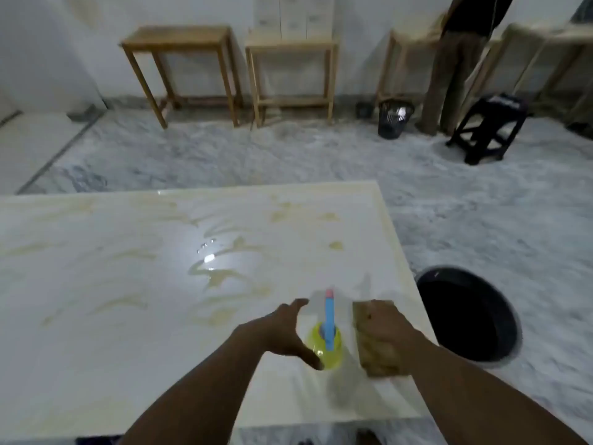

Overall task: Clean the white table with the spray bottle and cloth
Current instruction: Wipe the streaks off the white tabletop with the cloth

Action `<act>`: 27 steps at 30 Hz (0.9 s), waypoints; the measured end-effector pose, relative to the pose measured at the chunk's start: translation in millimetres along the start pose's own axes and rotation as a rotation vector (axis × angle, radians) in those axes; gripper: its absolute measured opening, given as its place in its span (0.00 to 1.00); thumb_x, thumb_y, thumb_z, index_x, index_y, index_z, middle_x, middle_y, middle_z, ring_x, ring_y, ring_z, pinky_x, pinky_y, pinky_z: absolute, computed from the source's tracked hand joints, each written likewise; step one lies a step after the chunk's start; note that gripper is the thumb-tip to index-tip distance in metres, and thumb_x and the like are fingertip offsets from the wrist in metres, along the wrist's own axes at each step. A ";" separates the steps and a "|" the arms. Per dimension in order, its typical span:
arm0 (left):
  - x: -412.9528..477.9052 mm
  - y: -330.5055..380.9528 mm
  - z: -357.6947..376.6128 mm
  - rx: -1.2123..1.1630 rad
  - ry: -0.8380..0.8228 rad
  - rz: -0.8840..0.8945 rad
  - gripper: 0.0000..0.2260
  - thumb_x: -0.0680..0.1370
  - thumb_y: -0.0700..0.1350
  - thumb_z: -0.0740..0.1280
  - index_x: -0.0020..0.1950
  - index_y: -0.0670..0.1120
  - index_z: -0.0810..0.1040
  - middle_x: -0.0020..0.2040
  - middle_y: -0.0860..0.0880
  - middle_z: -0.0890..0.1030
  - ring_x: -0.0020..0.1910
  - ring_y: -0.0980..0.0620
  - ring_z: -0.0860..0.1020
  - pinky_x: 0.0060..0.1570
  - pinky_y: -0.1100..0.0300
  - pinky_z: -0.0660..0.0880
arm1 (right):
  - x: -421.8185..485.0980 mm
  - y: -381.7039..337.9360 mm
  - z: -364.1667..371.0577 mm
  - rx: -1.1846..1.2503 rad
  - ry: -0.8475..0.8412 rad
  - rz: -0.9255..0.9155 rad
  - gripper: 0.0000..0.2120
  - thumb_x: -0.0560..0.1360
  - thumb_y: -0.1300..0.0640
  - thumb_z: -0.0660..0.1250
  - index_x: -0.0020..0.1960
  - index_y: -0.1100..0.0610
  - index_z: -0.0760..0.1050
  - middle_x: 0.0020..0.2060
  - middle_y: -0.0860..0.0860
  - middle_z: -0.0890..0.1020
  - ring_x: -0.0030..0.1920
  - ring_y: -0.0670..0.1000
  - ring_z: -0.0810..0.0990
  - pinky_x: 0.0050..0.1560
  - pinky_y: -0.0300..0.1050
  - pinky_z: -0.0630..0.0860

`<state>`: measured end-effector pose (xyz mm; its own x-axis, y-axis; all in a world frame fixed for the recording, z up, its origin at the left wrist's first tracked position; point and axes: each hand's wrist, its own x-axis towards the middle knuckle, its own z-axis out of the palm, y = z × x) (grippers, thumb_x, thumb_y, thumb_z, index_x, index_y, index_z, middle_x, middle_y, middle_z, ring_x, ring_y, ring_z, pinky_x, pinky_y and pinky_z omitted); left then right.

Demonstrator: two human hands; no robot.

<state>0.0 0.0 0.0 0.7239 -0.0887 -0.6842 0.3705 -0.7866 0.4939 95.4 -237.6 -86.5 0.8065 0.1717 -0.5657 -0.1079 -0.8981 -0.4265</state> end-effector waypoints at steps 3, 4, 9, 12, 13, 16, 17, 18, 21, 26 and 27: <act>9.8 16.0 28.2 -0.179 0.128 0.111 0.57 0.65 0.61 0.84 0.85 0.54 0.53 0.81 0.49 0.66 0.80 0.48 0.67 0.77 0.51 0.68 | -7.9 12.4 29.8 -0.014 0.095 0.057 0.24 0.64 0.40 0.72 0.54 0.48 0.67 0.46 0.49 0.79 0.41 0.51 0.80 0.37 0.45 0.76; 14.4 20.8 37.6 -0.230 0.197 0.124 0.54 0.67 0.62 0.83 0.84 0.54 0.55 0.79 0.49 0.70 0.77 0.48 0.70 0.74 0.51 0.71 | -8.6 13.6 34.5 -0.116 0.140 0.040 0.25 0.66 0.39 0.71 0.56 0.47 0.66 0.46 0.47 0.76 0.41 0.49 0.77 0.38 0.43 0.72; 26.6 34.3 55.4 -0.384 0.401 0.102 0.47 0.74 0.67 0.73 0.84 0.55 0.50 0.60 0.47 0.84 0.59 0.47 0.83 0.57 0.53 0.80 | 8.2 14.4 38.7 -0.266 0.211 0.009 0.09 0.78 0.50 0.60 0.55 0.52 0.72 0.52 0.51 0.79 0.50 0.53 0.78 0.47 0.45 0.74; 31.2 36.4 50.7 -0.435 0.473 0.111 0.34 0.79 0.63 0.69 0.78 0.53 0.60 0.50 0.45 0.85 0.50 0.46 0.85 0.56 0.46 0.82 | 16.1 24.1 30.4 -0.082 0.158 0.044 0.07 0.78 0.52 0.61 0.52 0.54 0.73 0.48 0.53 0.79 0.45 0.53 0.77 0.42 0.44 0.71; 32.3 37.0 46.5 -0.481 0.490 0.109 0.29 0.80 0.61 0.69 0.76 0.52 0.63 0.49 0.44 0.86 0.49 0.46 0.85 0.56 0.46 0.81 | 16.9 28.0 24.8 0.051 0.130 0.063 0.07 0.78 0.52 0.62 0.49 0.56 0.73 0.45 0.54 0.79 0.42 0.53 0.76 0.40 0.45 0.72; 27.3 44.2 28.0 -0.721 0.542 0.143 0.13 0.84 0.51 0.67 0.66 0.48 0.73 0.44 0.49 0.86 0.42 0.53 0.86 0.51 0.56 0.81 | 5.2 37.7 -5.0 0.564 0.043 0.109 0.10 0.78 0.55 0.66 0.49 0.63 0.77 0.48 0.59 0.81 0.47 0.56 0.79 0.48 0.52 0.76; 24.5 48.0 20.0 -0.798 0.531 0.181 0.09 0.85 0.49 0.66 0.62 0.47 0.75 0.41 0.51 0.85 0.38 0.52 0.86 0.50 0.54 0.81 | -4.1 38.3 -17.4 0.765 0.014 0.108 0.10 0.78 0.57 0.66 0.51 0.64 0.78 0.50 0.60 0.82 0.50 0.57 0.80 0.50 0.53 0.76; 22.1 52.0 12.0 -0.867 0.505 0.216 0.08 0.84 0.48 0.65 0.60 0.47 0.77 0.39 0.51 0.85 0.36 0.48 0.85 0.49 0.50 0.81 | -14.2 38.4 -28.9 0.958 -0.013 0.093 0.10 0.79 0.57 0.64 0.52 0.64 0.79 0.51 0.59 0.82 0.51 0.57 0.80 0.50 0.53 0.76; 11.5 64.6 -8.3 -0.862 0.428 0.245 0.10 0.82 0.49 0.64 0.54 0.45 0.82 0.45 0.37 0.82 0.34 0.45 0.81 0.44 0.41 0.85 | -48.3 27.5 -60.2 1.437 -0.069 0.034 0.09 0.79 0.55 0.61 0.47 0.58 0.77 0.39 0.54 0.80 0.40 0.53 0.81 0.43 0.48 0.75; -7.0 74.3 -20.3 -0.369 0.429 0.342 0.10 0.84 0.49 0.64 0.49 0.46 0.81 0.42 0.44 0.81 0.35 0.50 0.79 0.35 0.62 0.79 | -62.3 0.4 -74.8 1.900 -0.215 -0.064 0.24 0.78 0.45 0.55 0.57 0.59 0.83 0.57 0.61 0.83 0.58 0.68 0.79 0.66 0.66 0.68; -6.9 72.8 -19.7 -0.270 0.420 0.364 0.11 0.84 0.49 0.64 0.49 0.44 0.80 0.43 0.42 0.81 0.37 0.48 0.80 0.40 0.56 0.81 | -60.8 -5.9 -75.1 1.876 -0.255 -0.090 0.24 0.77 0.45 0.58 0.60 0.61 0.81 0.59 0.63 0.82 0.60 0.69 0.78 0.67 0.65 0.68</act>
<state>33.4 -44.6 51.2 0.9787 -0.0311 -0.2031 0.1506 -0.5641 0.8119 90.7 -273.2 3.4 0.7707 0.3921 -0.5023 -0.6236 0.6259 -0.4683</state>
